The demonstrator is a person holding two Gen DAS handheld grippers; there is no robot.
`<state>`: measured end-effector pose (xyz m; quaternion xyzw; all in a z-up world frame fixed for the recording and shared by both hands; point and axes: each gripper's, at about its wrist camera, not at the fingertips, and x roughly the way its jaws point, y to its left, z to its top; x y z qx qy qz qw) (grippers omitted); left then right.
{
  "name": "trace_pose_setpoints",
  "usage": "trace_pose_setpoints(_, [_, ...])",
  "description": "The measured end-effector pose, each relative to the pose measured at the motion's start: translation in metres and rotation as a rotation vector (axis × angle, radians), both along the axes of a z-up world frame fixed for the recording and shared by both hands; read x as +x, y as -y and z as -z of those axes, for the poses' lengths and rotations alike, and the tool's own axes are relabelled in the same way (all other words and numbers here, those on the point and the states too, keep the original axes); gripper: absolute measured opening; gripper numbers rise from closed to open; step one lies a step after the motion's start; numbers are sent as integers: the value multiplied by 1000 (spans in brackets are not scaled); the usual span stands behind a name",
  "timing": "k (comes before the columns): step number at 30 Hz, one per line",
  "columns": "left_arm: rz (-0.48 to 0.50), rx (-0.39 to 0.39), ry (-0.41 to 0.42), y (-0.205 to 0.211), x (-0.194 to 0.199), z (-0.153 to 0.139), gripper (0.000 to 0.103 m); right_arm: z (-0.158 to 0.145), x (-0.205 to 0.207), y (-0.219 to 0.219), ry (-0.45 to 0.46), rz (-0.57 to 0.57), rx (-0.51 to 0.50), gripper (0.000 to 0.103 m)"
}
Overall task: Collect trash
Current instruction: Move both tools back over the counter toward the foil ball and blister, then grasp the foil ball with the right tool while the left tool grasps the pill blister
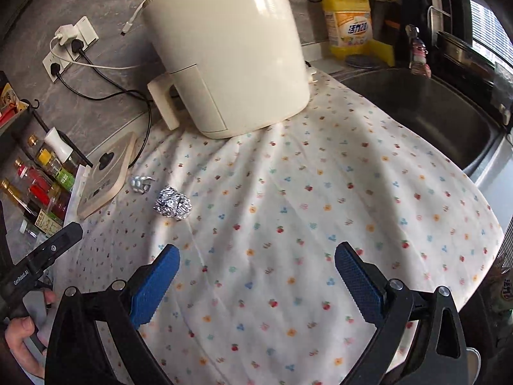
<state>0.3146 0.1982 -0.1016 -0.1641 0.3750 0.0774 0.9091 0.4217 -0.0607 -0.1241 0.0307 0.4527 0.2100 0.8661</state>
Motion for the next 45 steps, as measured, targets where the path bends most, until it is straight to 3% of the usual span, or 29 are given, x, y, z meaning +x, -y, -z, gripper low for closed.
trace_pose_setpoints(7, [-55,-22,-1,-47,-3,6,97,3,12,-62,-6,-73,-45,95])
trace_pose_setpoints(18, [-63,-30,7,-81,16,12,97,20,43,-118,-21,-128,-110,95])
trace_pose_setpoints(21, [-50,-26,7,-84,27,12,97,28,50,-130,-58,-185,-116,36])
trace_pose_setpoints(29, [7,-12,-10,-72,59,20,96,26,55,-118,-55,-171,-73,35])
trace_pose_setpoints(35, [76,-4,-43,-54,88,32,81,21,57,-87,-44,-116,-41,35])
trace_pose_setpoints(42, [124,47,-111,-37,124,54,71,18,54,-40,-40,-17,-15,35])
trace_pose_setpoints(43, [127,58,-131,-36,127,59,66,18,52,-34,-41,-6,-13,35])
trace_pose_setpoints(44, [119,71,-158,-34,131,63,41,19,49,-27,-43,6,-11,35])
trace_pose_setpoints(45, [105,81,-168,-33,131,64,41,19,47,-21,-45,15,-9,35])
